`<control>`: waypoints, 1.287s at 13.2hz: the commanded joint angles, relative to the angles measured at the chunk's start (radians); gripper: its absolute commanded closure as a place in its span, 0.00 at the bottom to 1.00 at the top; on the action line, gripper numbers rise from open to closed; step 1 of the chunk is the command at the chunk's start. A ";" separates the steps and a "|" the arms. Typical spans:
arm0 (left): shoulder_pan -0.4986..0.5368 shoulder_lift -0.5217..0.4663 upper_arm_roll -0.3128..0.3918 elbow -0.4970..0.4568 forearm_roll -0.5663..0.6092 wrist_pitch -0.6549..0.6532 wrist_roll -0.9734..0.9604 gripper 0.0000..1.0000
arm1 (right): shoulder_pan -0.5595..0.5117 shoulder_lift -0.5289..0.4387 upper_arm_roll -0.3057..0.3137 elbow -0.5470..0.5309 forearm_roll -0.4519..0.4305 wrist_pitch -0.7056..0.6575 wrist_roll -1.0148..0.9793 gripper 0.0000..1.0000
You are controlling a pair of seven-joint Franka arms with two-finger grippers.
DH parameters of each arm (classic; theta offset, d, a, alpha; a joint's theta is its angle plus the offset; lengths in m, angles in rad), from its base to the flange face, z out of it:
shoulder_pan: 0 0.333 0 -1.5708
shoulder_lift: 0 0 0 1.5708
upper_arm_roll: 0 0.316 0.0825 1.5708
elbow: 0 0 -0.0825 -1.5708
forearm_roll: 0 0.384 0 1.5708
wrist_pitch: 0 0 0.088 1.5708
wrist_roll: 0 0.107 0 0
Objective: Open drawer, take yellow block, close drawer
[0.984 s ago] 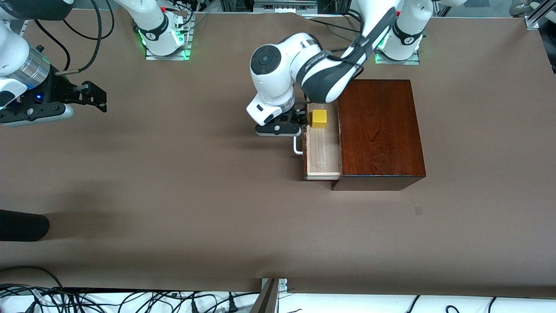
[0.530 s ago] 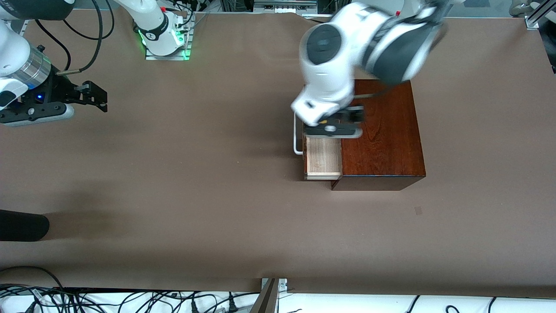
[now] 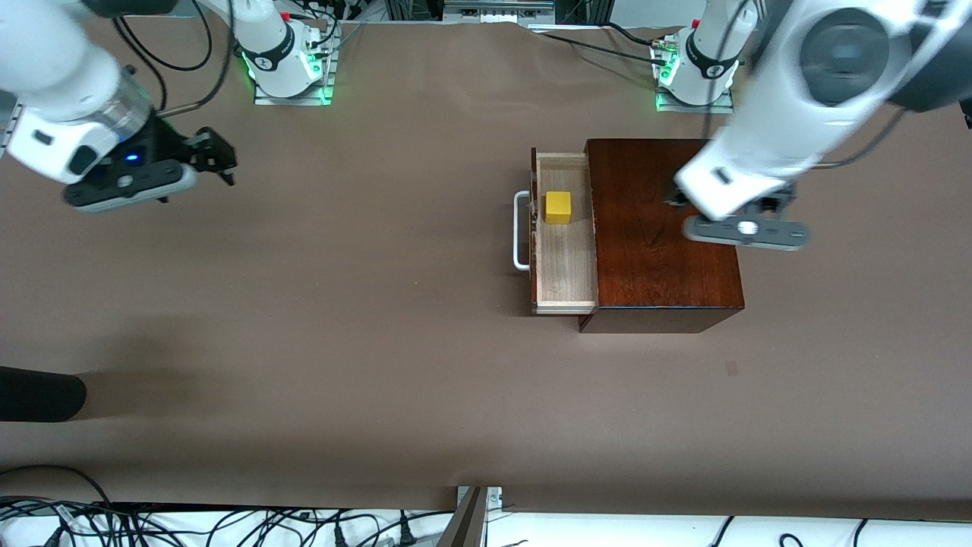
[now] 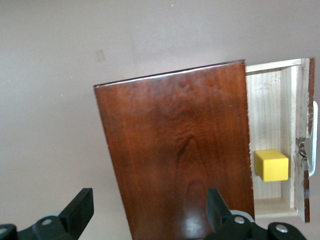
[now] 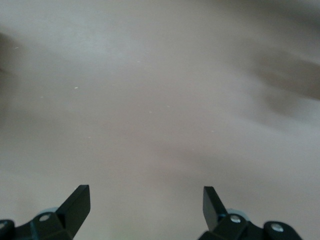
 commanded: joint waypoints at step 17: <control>0.061 -0.369 0.287 -0.477 -0.101 0.347 0.306 0.00 | 0.479 0.265 0.008 0.233 0.057 0.002 -0.094 0.00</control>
